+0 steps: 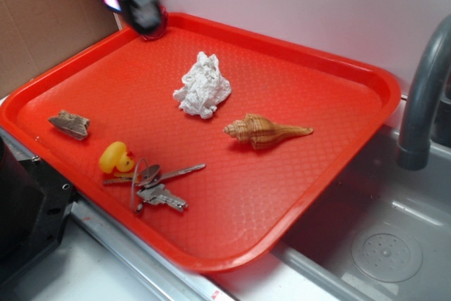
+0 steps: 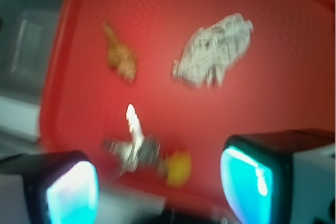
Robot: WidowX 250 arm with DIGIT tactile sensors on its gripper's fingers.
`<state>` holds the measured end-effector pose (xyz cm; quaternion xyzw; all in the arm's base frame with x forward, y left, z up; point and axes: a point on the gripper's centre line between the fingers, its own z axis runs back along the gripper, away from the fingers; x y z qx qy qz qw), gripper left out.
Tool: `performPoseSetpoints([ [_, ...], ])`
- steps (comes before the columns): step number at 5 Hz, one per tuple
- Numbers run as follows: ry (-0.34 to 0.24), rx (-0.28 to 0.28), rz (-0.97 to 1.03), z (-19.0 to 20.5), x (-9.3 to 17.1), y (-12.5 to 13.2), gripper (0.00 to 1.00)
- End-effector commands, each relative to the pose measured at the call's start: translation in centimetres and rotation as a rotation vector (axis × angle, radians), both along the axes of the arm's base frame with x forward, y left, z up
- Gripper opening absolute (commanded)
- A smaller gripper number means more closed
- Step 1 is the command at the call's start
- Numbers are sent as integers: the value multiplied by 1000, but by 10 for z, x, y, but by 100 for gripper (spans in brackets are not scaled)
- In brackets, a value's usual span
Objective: Grab the shell.
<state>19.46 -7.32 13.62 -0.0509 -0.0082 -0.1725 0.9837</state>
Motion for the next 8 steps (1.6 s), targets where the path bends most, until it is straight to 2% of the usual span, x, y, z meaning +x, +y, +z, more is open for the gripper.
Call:
performPoseSetpoints([
  [1, -93, 23, -136, -71, 21, -31, 100],
  [2, -57, 71, -119, -92, 27, -35, 100],
  [4, -59, 91, -150, -109, 24, -47, 100],
  [5, -65, 88, -155, -108, 18, -54, 90],
  [6, -67, 97, -127, -108, 22, -51, 97],
  [8, -67, 97, -127, -108, 22, -51, 100],
])
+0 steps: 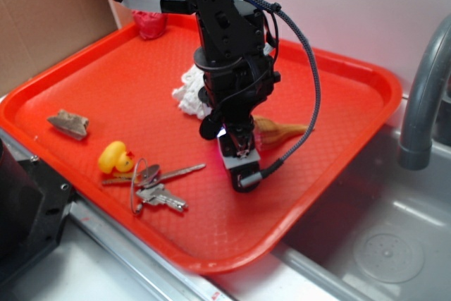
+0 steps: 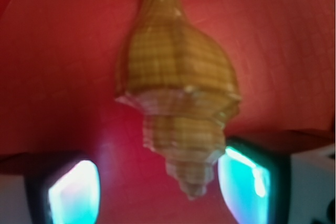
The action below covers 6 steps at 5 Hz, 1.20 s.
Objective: Grab the shell.
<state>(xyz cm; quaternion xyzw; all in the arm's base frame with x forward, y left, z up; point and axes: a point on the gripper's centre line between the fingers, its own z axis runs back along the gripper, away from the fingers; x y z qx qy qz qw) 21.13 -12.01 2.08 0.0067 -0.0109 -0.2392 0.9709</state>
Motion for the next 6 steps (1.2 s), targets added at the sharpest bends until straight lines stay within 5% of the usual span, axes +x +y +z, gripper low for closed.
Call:
performPoseSetpoints([
  [1, -34, -17, 6, 7, 5, -4, 100],
  [3, -127, -6, 3, 20, 36, 1, 100],
  [4, -121, 13, -22, 10, 45, -8, 100],
  [5, -107, 23, -30, 0, 48, -16, 8],
  [6, -88, 7, -12, 0, 44, -15, 0],
])
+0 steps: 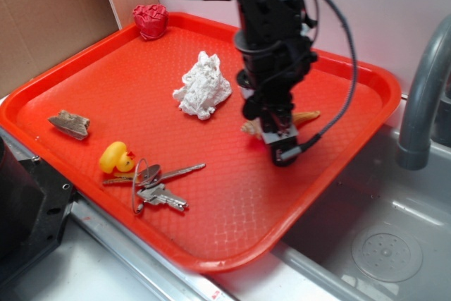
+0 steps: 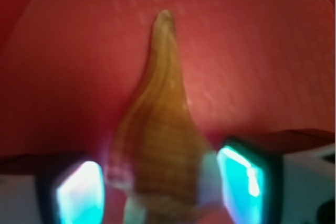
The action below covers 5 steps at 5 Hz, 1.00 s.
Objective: Grab the shell.
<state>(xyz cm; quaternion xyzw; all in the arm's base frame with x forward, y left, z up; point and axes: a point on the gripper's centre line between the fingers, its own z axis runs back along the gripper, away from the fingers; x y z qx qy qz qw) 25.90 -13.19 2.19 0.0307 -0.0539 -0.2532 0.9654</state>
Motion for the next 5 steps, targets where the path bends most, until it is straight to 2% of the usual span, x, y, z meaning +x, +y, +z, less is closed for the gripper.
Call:
performPoseSetpoints([
  [1, 11, -53, 125, 35, -20, 12, 0],
  [2, -65, -152, 369, 83, -62, 54, 0],
  [3, -102, -212, 617, 129, -97, 98, 0],
  [4, -116, -199, 720, 147, -102, 127, 0],
  [5, -125, -145, 742, 156, -86, 137, 0],
])
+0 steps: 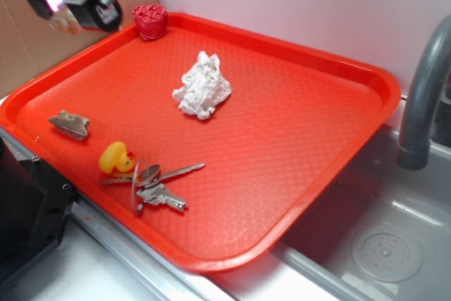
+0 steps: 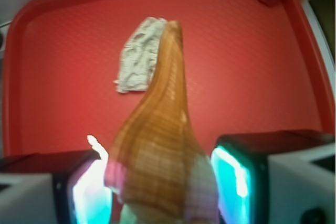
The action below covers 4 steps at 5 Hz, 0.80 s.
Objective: Grab the shell.
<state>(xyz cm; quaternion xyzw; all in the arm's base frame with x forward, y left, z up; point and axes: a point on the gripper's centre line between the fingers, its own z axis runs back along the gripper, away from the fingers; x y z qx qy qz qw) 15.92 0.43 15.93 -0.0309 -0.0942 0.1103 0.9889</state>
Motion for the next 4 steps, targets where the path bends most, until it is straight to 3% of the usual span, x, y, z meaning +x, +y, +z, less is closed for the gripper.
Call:
performPoseSetpoints([
  [1, -15, 89, 55, 29, 27, 4, 0],
  [2, -12, 119, 52, 37, 32, -4, 0],
  [4, 5, 94, 52, 43, 30, -15, 0],
])
